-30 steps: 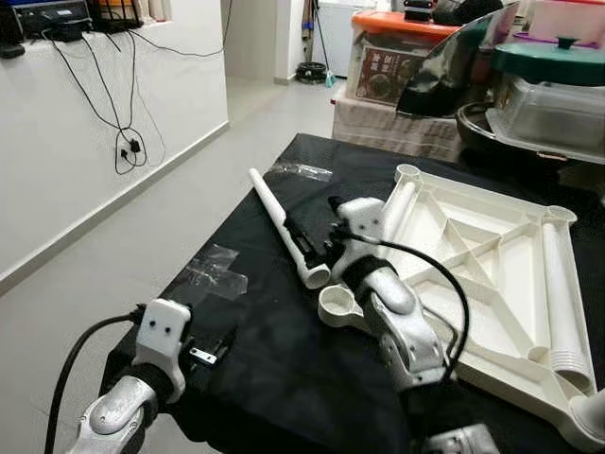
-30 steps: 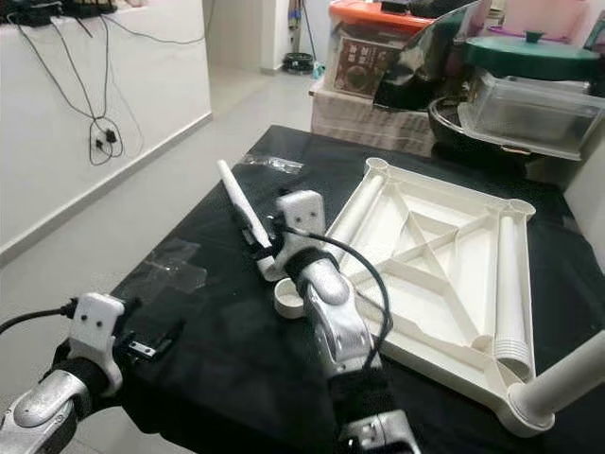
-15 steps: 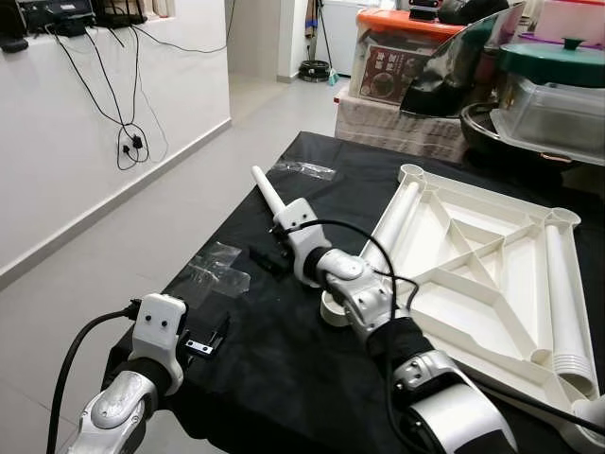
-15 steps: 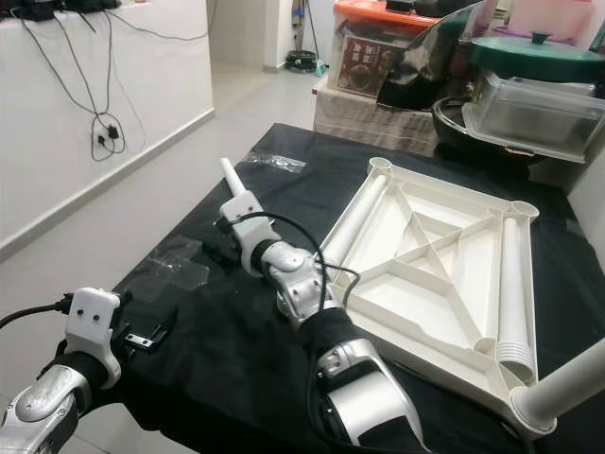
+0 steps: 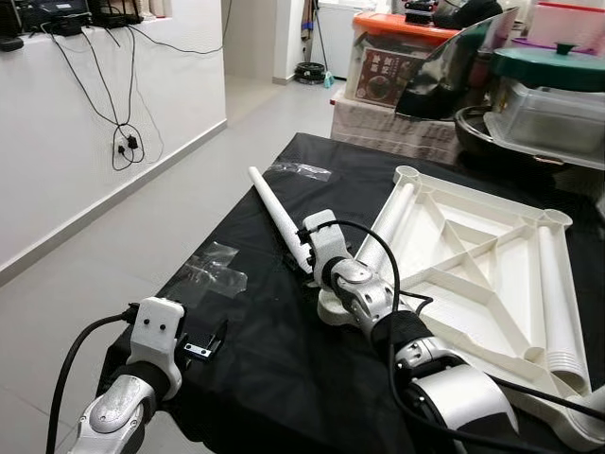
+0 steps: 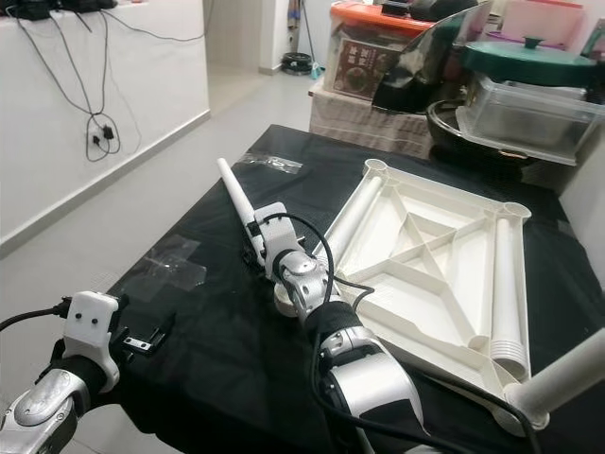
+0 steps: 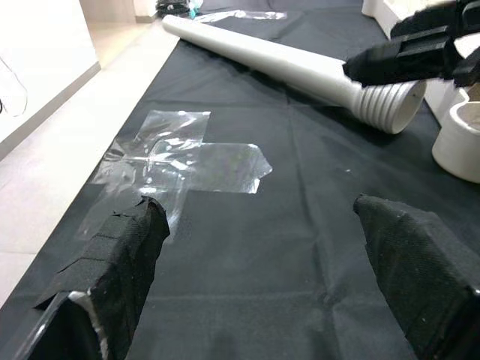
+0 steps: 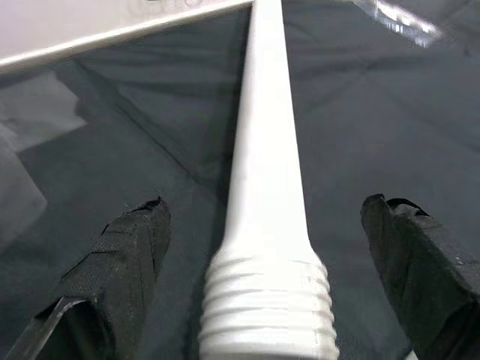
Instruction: Building children table
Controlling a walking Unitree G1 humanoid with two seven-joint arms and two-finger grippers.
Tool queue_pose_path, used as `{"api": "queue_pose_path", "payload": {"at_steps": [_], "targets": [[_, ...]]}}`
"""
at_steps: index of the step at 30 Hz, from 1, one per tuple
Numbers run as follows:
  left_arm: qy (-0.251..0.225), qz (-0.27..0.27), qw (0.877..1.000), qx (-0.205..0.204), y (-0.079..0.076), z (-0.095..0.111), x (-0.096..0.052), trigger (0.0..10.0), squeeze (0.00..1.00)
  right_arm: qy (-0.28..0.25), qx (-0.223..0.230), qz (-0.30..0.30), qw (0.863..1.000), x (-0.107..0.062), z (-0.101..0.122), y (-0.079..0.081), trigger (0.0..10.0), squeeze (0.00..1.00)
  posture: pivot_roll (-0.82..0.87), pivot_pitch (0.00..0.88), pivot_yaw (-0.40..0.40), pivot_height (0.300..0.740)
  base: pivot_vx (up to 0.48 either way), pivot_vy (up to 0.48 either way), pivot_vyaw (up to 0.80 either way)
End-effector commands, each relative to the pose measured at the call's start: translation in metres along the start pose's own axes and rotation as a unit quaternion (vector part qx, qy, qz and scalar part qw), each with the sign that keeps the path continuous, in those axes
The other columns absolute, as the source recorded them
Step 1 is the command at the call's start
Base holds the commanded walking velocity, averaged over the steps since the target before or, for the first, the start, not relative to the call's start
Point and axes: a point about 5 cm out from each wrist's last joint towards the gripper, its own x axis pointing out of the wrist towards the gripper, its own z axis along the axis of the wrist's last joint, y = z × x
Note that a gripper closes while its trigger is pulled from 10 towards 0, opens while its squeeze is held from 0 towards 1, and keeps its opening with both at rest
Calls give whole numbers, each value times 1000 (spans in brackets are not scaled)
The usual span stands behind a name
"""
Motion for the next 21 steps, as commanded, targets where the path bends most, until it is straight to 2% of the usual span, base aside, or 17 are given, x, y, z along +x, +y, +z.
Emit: {"api": "queue_pose_path", "payload": {"at_steps": [1, 8, 12, 18, 21], "targets": [[2, -2, 1000, -1, -2, -2, 1, 10000, 0, 19, 16, -1, 1000, 1, -7, -1, 10000, 0, 108, 0, -113, 740, 0, 0, 0], [3, -3, 1000, -1, -4, -2, 0, 10000, 0, 49, 9, 33, 998, 2, -19, 14, 10000, 0, 111, 0, -119, 740, 0, 0, 0], [4, -3, 1000, -2, -4, -2, 0, 10000, 0, 58, 11, 35, 998, 2, -22, 16, 10000, 0, 111, 0, -120, 740, 0, 0, 0], [7, -3, 1000, -1, -5, -4, -1, 10000, 0, 82, 47, 37, 995, 2, -30, 20, 10000, 0, 112, 0, -124, 740, 0, 0, 0], [7, -3, 1000, -1, -5, -4, -1, 10000, 0, 84, 51, 37, 994, 2, -31, 21, 10000, 0, 112, 0, -124, 740, 0, 0, 0]]}}
